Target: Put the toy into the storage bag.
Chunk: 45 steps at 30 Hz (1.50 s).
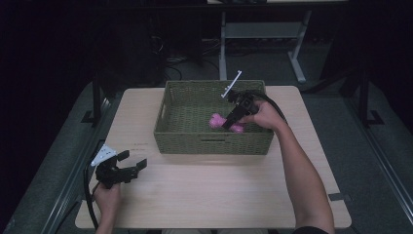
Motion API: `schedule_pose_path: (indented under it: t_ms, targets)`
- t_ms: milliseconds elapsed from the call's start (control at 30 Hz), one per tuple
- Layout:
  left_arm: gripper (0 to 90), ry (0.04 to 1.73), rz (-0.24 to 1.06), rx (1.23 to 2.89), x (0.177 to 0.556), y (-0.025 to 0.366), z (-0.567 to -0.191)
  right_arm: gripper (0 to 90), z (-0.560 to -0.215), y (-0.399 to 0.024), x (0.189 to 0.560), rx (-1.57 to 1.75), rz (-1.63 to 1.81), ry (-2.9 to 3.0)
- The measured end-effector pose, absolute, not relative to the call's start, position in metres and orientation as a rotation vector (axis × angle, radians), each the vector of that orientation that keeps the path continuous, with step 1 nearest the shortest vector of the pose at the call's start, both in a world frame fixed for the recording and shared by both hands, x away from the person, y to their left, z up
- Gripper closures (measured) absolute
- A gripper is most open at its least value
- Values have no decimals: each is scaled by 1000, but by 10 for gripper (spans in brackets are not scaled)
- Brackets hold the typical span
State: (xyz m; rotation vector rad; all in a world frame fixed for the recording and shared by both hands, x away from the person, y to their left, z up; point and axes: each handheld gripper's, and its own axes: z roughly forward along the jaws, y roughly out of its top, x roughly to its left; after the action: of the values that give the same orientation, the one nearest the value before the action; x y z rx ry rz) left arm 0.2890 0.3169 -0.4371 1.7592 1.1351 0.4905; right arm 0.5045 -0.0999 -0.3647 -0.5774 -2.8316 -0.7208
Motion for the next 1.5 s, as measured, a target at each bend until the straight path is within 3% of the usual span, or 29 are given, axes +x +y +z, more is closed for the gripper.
schedule_pose_path:
  t_ms: [533,1500]
  targets:
    - [136,1135,489,1758,289,317,-437,567,-357,-106,502,-620,-790,-2817]
    - [136,1132,490,1763,288,316,-437,422,-324,-132,482,-685,-889,-2821]
